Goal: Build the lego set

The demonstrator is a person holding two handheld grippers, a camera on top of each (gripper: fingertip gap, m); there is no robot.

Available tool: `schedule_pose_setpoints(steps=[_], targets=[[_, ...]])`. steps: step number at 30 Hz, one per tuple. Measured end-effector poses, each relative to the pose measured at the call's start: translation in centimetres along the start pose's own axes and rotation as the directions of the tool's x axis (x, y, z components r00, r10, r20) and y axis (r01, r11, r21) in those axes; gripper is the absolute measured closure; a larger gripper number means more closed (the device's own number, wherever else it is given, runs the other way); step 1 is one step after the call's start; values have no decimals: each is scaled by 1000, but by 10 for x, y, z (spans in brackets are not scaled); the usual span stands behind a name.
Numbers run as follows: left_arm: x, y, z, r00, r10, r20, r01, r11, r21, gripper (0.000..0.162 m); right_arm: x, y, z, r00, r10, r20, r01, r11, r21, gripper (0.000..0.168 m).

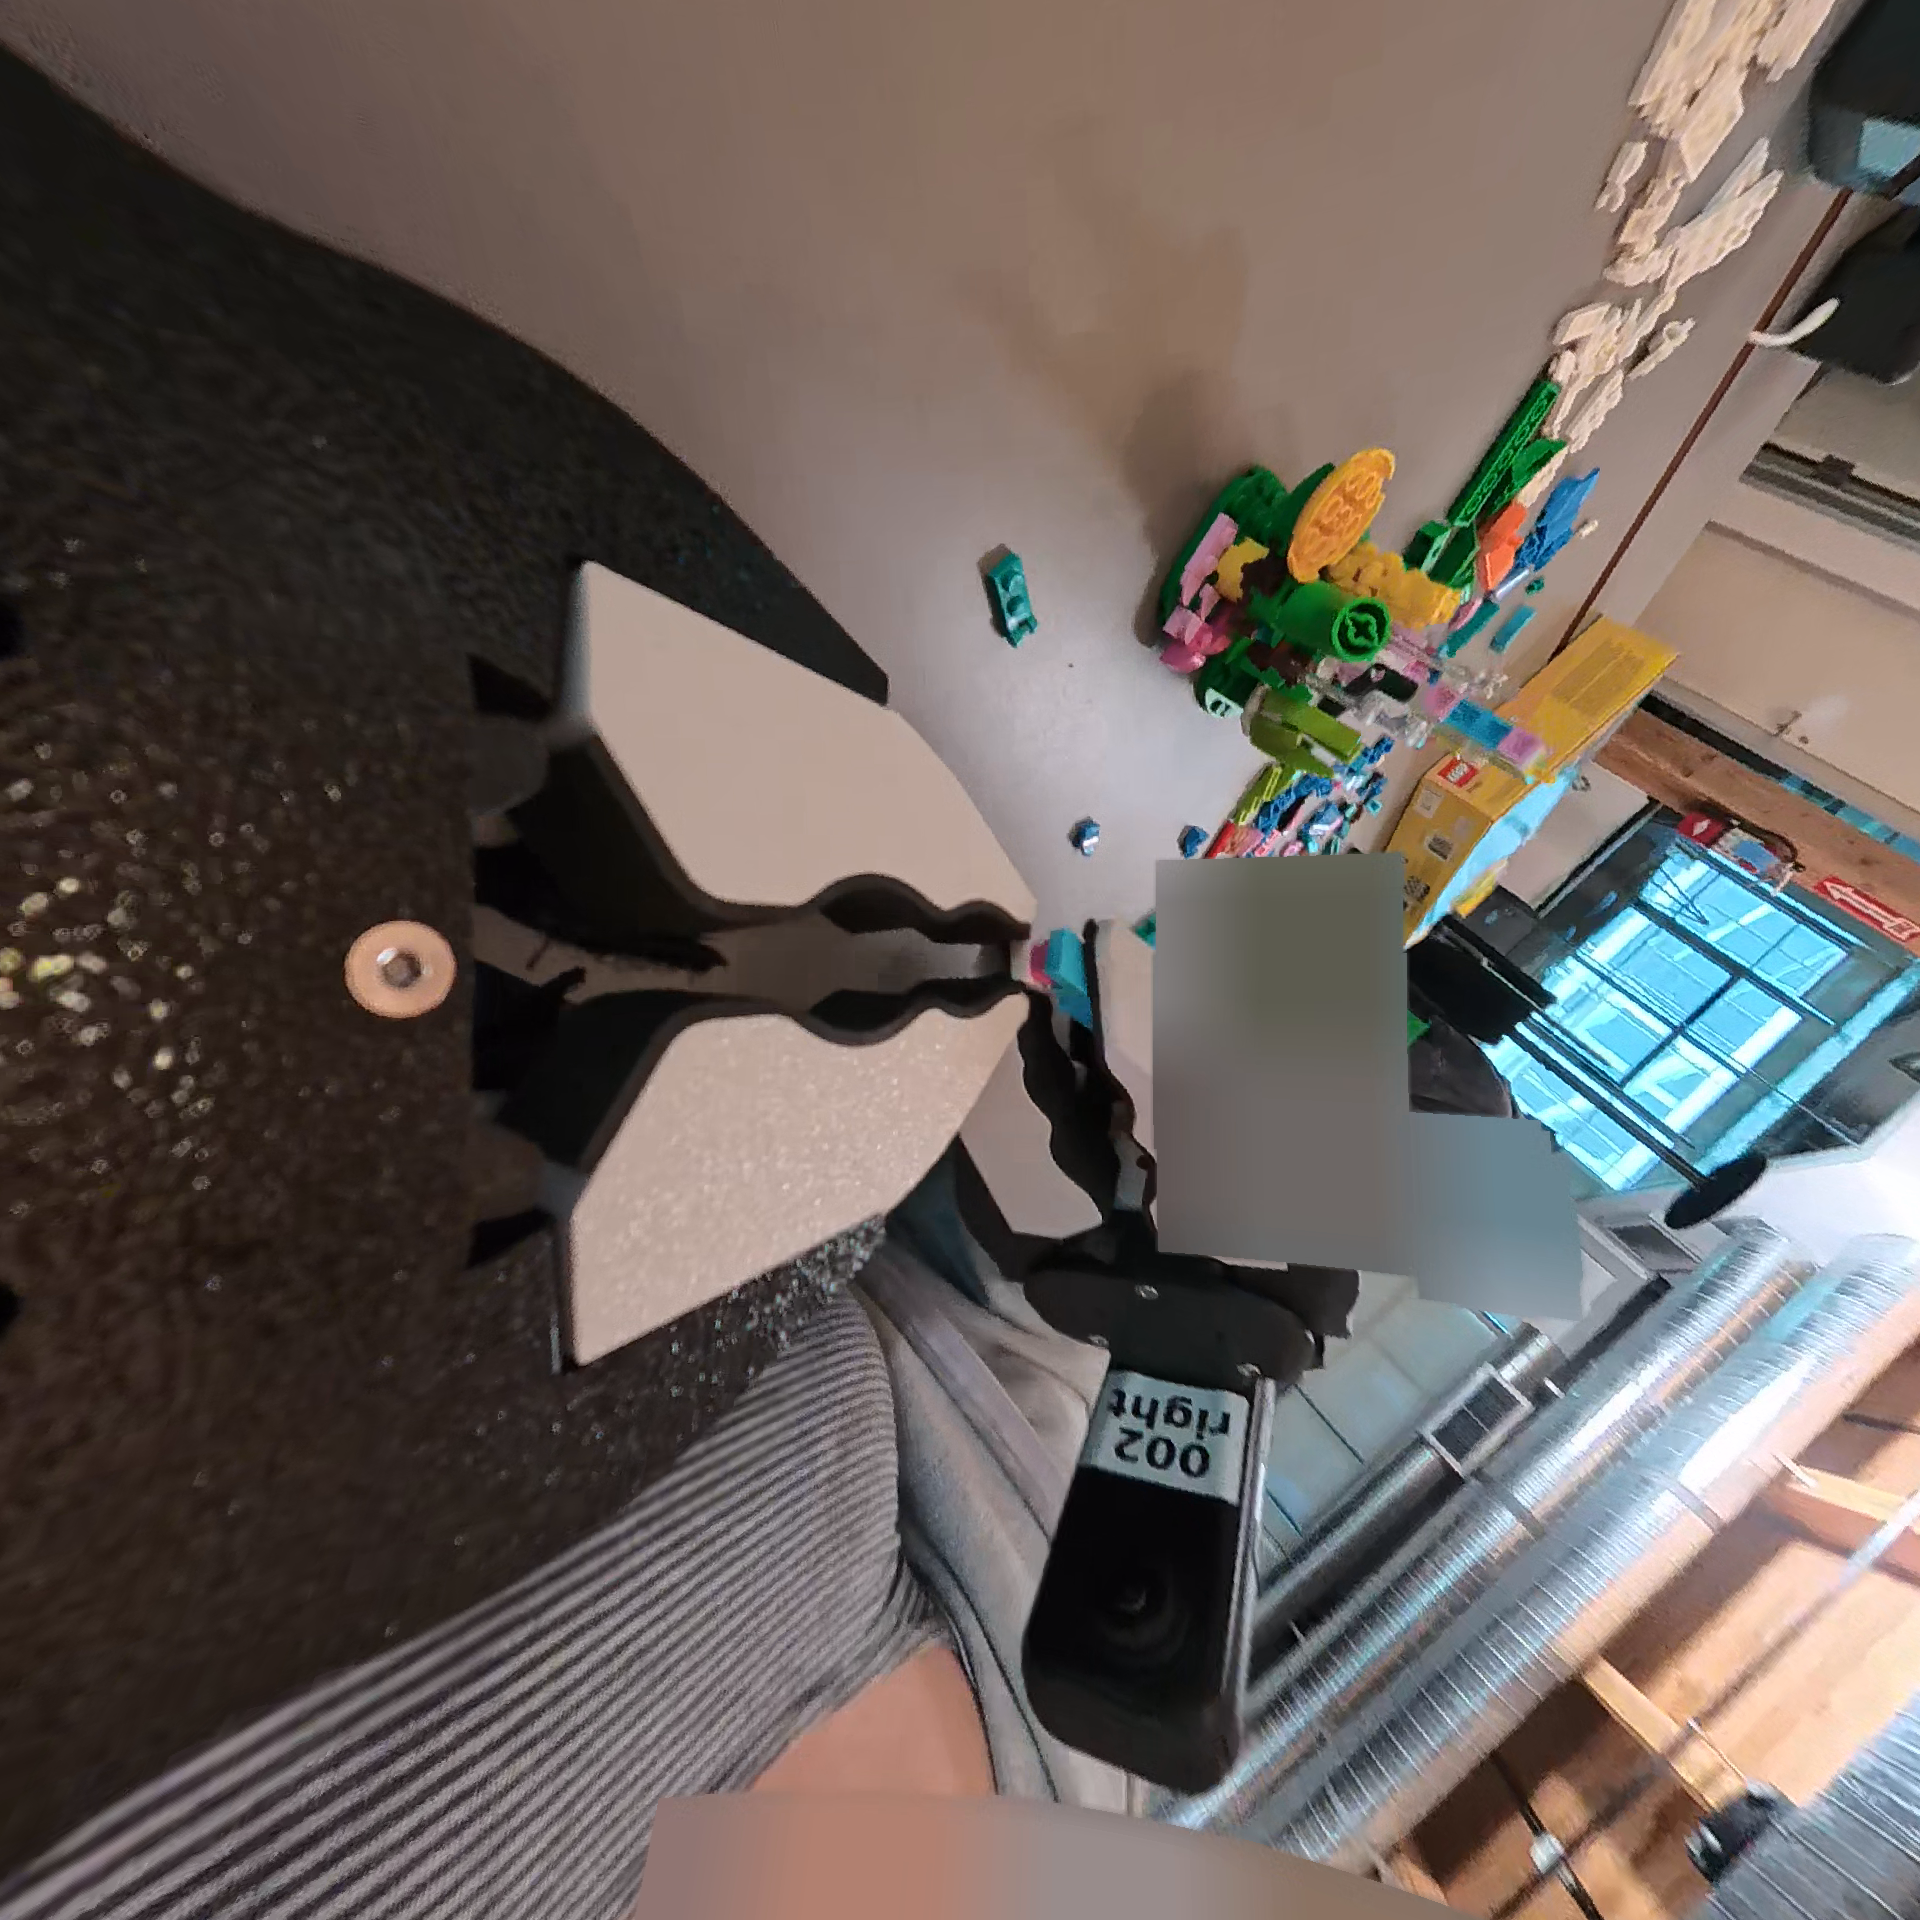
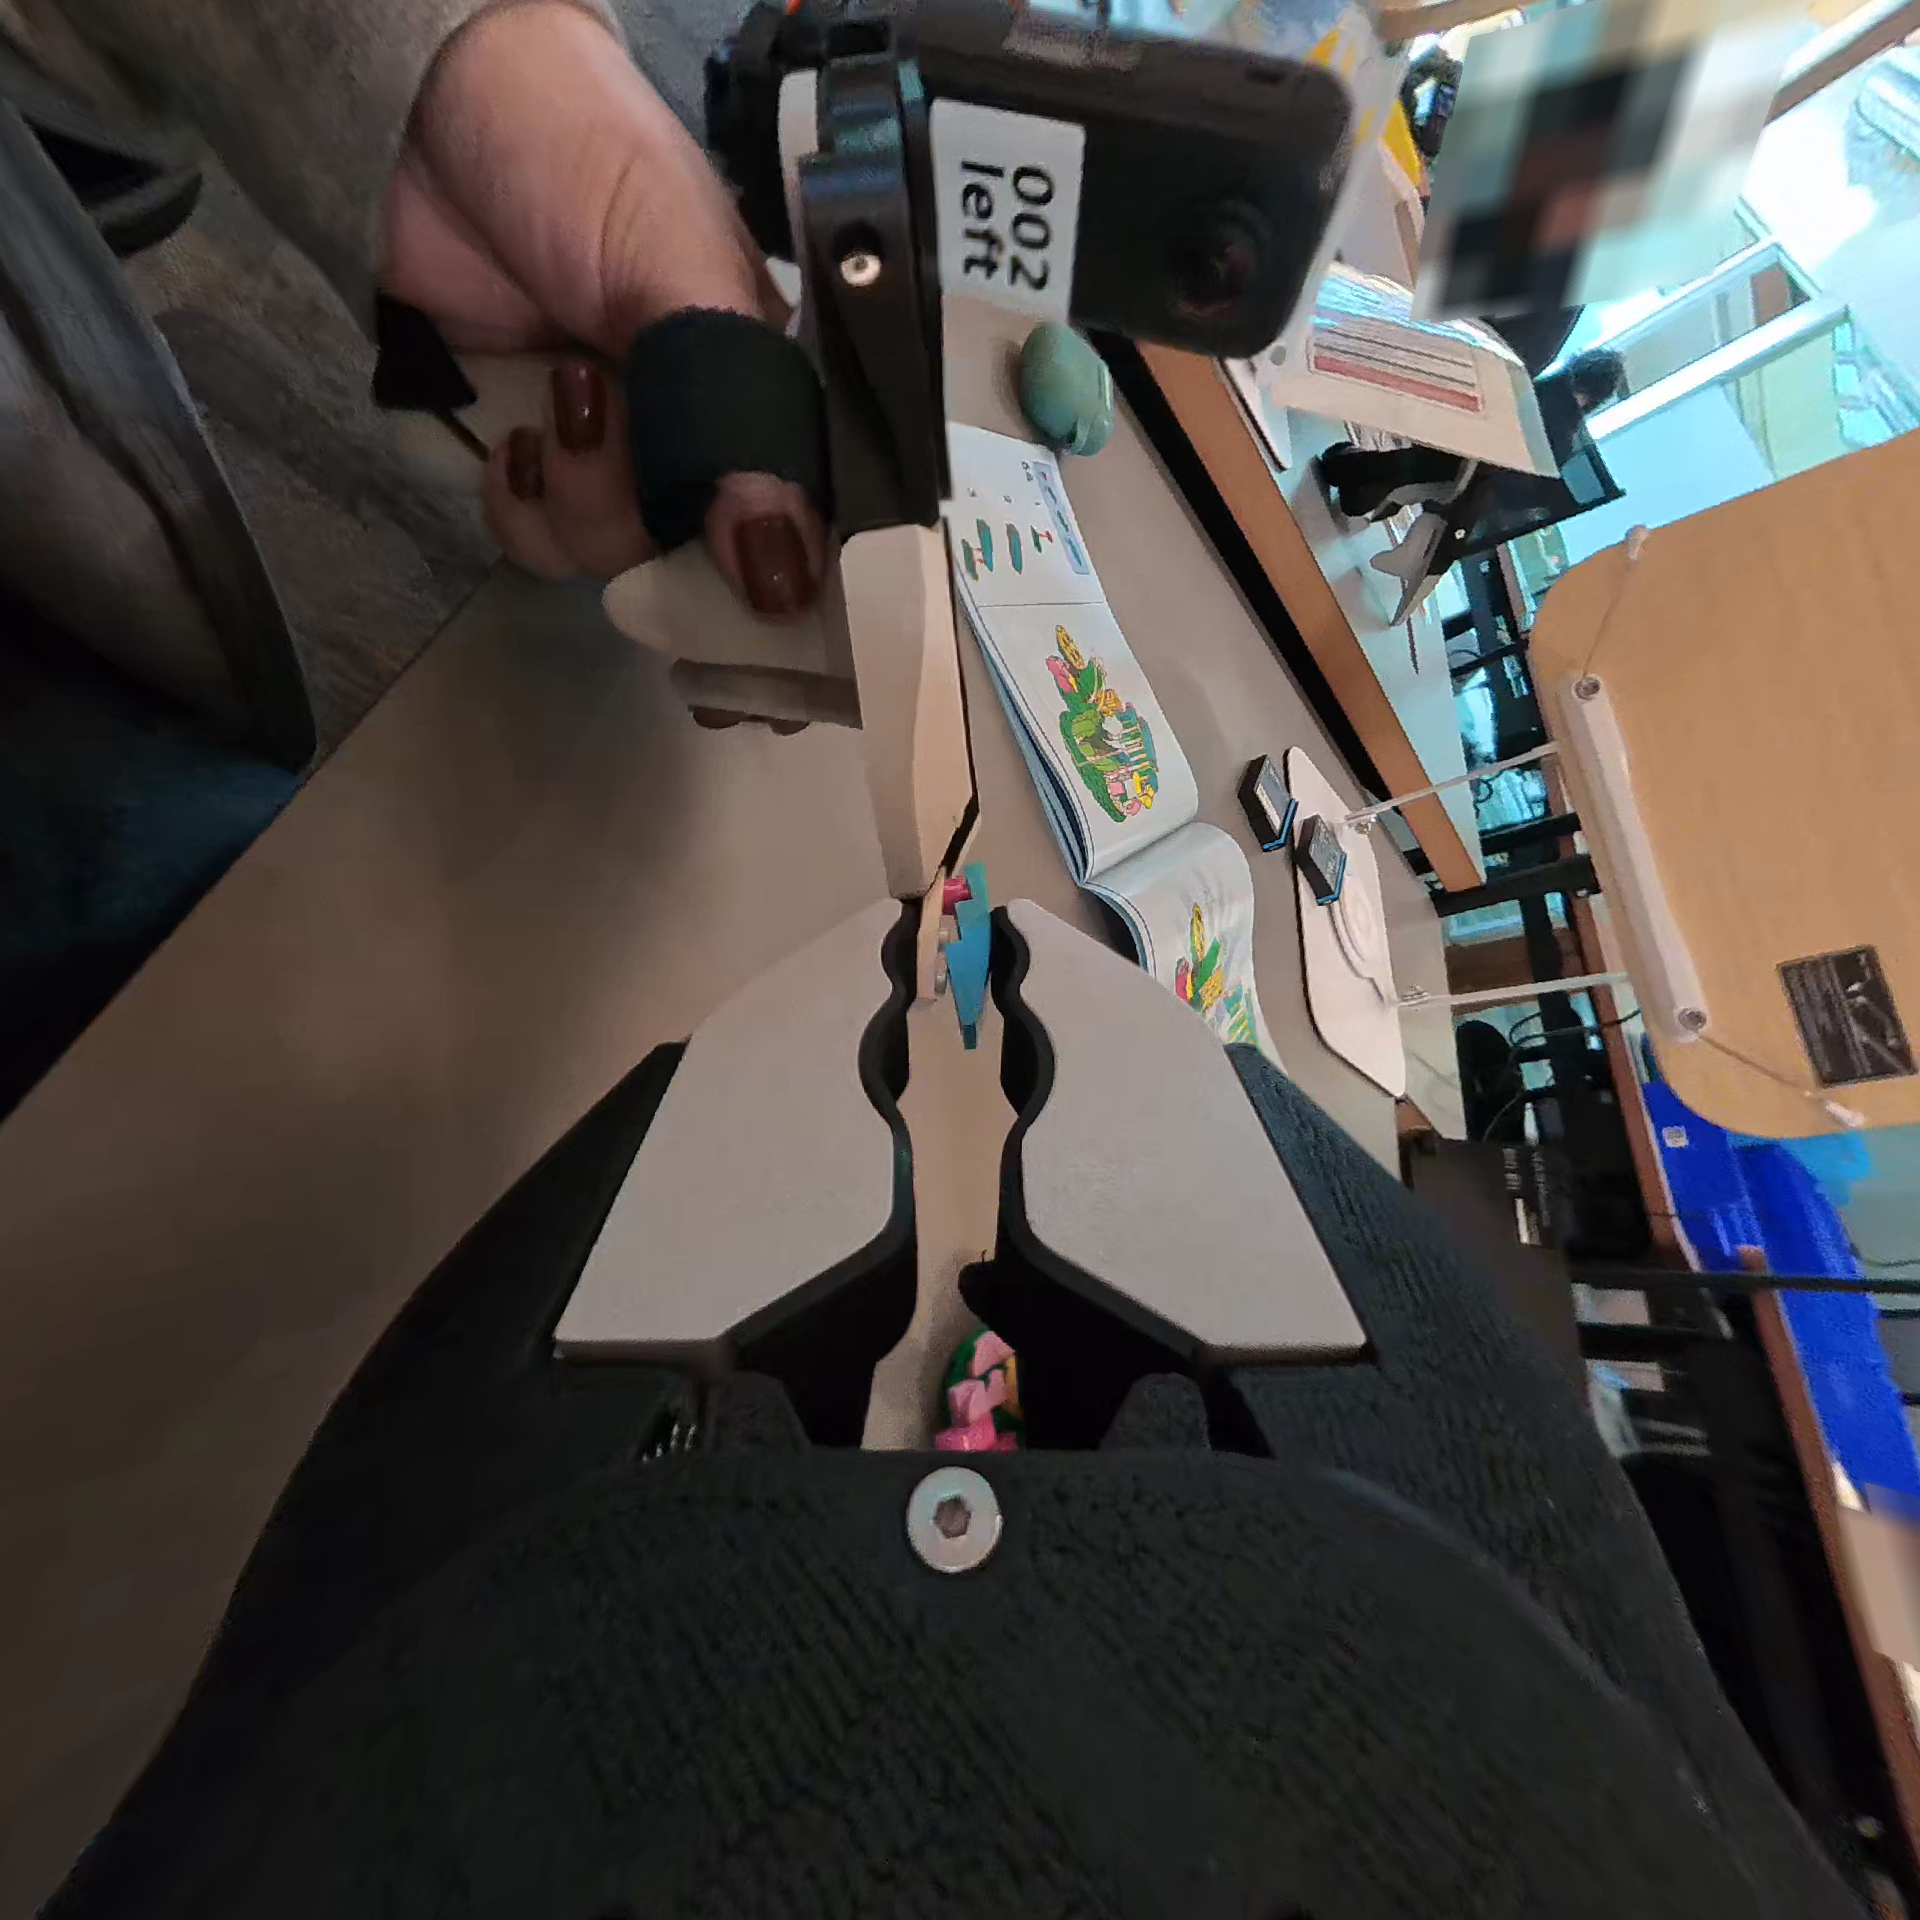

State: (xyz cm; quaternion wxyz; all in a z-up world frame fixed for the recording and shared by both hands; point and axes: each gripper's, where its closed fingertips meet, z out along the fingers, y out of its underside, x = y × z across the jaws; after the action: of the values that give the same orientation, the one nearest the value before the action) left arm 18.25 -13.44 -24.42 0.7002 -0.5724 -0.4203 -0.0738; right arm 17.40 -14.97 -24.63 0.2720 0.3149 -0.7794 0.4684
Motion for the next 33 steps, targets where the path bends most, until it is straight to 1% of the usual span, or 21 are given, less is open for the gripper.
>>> schedule_pose_setpoints(steps=[2, 6, 10, 13, 17, 18, 20, 23, 26, 28, 33], targets=[[0, -1, 0, 999, -36, -21, 36, 999, 9, 156, 0, 0, 0, 1000, 24, -10, -24, 1000, 2, 156], [0, -2, -1, 998, -47, -30, 48, 999, 16, 156, 2, -1, 1, 996, 82, -25, -82, 997, 13, 156], [4, -5, -2, 996, -66, -65, 68, 997, 35, 156, 4, -5, 0, 989, 143, -25, -141, 988, 57, 156], [7, -6, -3, 992, -79, -97, 83, 996, 44, 156, 5, -8, -3, 988, 155, -26, -152, 983, 102, 156], [8, -8, -2, 990, -94, -105, 100, 993, 56, 155, 6, -9, -4, 989, 143, -34, -138, 984, 115, 157], [9, -9, -3, 988, -101, -119, 108, 992, 61, 154, 7, -9, -4, 990, 139, -37, -134, 984, 117, 157], [10, -7, -2, 985, -117, -128, 124, 991, 46, 145, 7, -10, -5, 990, 133, -37, -128, 984, 124, 157], [12, -6, 0, 983, -120, -142, 127, 991, 39, 141, 7, -13, -6, 992, 121, -27, -117, 984, 135, 157], [15, -8, -1, 976, -135, -168, 146, 988, 53, 142, 7, -13, -6, 993, 113, -25, -108, 985, 138, 157], [13, -9, -2, 978, -133, -162, 144, 988, 59, 149, 6, -14, -7, 994, 111, -22, -107, 984, 142, 157], [14, -8, -3, 982, -103, -160, 112, 993, 49, 155, 6, -16, -7, 994, 103, -26, -98, 983, 154, 157]])
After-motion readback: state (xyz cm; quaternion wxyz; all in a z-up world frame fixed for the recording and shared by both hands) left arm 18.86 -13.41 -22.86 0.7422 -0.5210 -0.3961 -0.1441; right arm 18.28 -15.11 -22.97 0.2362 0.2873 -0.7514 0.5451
